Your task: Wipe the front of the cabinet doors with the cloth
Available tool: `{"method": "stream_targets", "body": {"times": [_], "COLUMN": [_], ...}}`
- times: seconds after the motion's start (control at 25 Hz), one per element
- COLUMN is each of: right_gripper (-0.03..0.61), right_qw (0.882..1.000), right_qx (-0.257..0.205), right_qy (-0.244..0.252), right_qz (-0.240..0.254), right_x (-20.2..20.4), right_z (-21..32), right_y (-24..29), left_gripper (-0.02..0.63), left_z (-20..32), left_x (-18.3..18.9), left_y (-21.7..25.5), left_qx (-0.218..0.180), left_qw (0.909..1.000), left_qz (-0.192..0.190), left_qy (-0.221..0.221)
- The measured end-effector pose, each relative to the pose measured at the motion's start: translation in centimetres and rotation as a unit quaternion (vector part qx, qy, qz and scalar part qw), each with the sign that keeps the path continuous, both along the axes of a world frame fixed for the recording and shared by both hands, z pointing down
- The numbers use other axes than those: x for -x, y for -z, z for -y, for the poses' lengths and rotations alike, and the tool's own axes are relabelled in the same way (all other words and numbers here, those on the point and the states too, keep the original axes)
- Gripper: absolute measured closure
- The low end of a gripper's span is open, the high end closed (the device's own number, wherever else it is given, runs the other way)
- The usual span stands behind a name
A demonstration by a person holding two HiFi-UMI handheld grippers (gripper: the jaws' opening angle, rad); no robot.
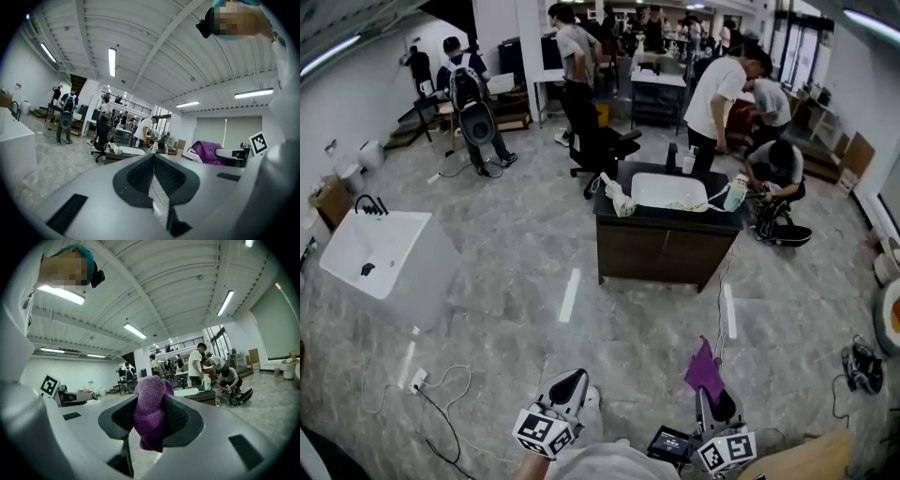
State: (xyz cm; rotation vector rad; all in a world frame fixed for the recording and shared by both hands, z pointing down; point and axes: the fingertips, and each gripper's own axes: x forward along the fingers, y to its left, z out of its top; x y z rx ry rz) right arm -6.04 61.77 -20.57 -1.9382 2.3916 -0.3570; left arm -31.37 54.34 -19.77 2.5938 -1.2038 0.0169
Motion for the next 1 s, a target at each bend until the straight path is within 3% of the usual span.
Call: {"method": "stream_targets", "body": {"times": [0.16, 0.36, 0.56, 0.8, 1.0], "right_gripper": [0.434, 0.433, 0.431, 0.430, 0.428], "right_qw": [0.999, 0.997, 0.994, 0.990, 0.992], "right_qx": [0.014, 0.016, 0.013, 0.020, 0.043], "right_qy": [-0.031, -0.057, -0.077, -0.072, -0.062], "right_qz": [-0.006, -0.050, -0.073, -0.123, -0.098], "right_x": [-1.1, -1.1, -2.3, -4.0, -8.5], "right_z": [5.6, 12.4, 17.6, 22.2, 26.5], "right_y": [-0.4, 0.6, 0.7, 1.0, -2.6], "left_gripper": [0.603, 0.603, 0.603, 0.603, 0.603], "left_z": [6.6, 15.4, 21.5, 26.1, 29.4], "left_x": [-1.0, -2.5, -4.8, -6.9, -11.0], "left_y": [-0.2, -0.1, 0.9, -0.8, -3.0], "left_qx": [-0.001, -0.008, -0.032, 0.002, 0.013], "left_qw": [0.9997, 0.9976, 0.9925, 0.9928, 0.9926], "left_qz": [-0.006, -0.014, -0.013, -0.017, 0.004], "left_qy": [-0.025, -0.068, -0.118, -0.119, -0.121]}}
